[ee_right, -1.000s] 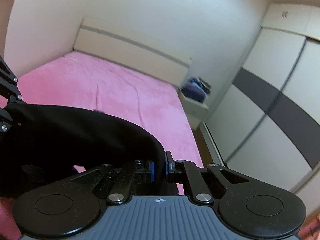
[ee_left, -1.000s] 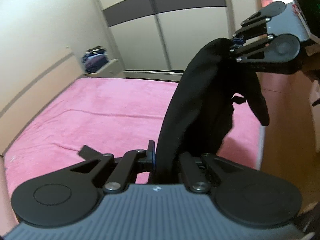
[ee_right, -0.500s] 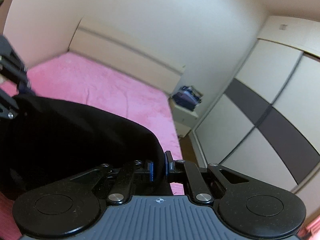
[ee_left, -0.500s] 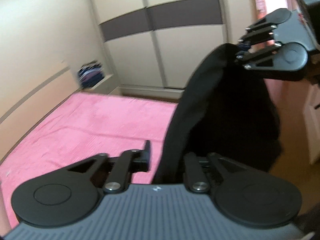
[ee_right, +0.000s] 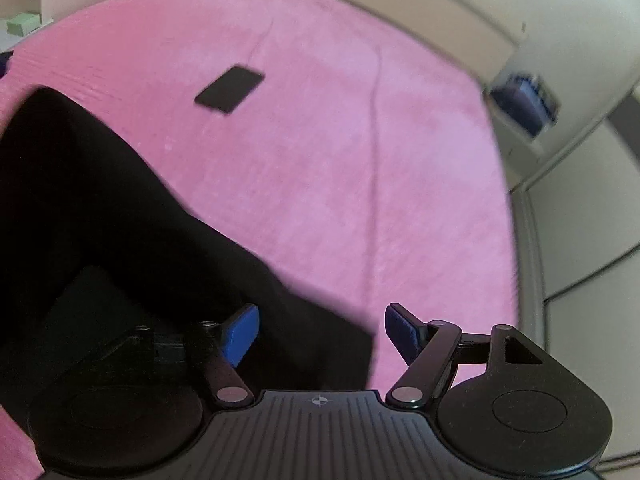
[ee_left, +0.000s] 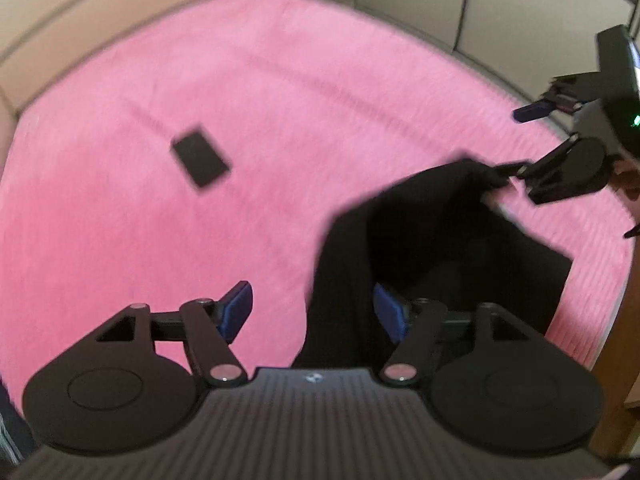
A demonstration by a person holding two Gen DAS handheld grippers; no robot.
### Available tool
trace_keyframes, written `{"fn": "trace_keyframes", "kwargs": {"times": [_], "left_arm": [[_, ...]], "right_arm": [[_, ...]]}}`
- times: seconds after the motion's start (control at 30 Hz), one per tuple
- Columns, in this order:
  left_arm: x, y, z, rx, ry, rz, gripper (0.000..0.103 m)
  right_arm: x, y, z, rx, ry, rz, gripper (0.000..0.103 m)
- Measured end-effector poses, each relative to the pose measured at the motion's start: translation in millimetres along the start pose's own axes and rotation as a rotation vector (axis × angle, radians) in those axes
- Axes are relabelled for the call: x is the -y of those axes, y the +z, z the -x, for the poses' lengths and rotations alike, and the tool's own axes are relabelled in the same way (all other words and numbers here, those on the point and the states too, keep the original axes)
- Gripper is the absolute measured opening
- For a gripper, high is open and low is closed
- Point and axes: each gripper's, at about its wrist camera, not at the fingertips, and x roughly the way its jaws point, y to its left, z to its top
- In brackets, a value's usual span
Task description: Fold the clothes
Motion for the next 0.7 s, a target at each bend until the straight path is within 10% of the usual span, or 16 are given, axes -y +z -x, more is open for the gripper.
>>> {"fn": "trace_keyframes", "kwargs": {"times": [0.3,0.7], "left_arm": [[-28,-100,67,0.003,0.064,0.048,0.076],[41,-213,-10,-0.075,-0.182,-0.031,0.065]], "right_arm": [[32,12,2,-0.011,0.020,-0.081,0.073],[-62,-41,-32,-0.146,-0.052,0.041,0.091]]}}
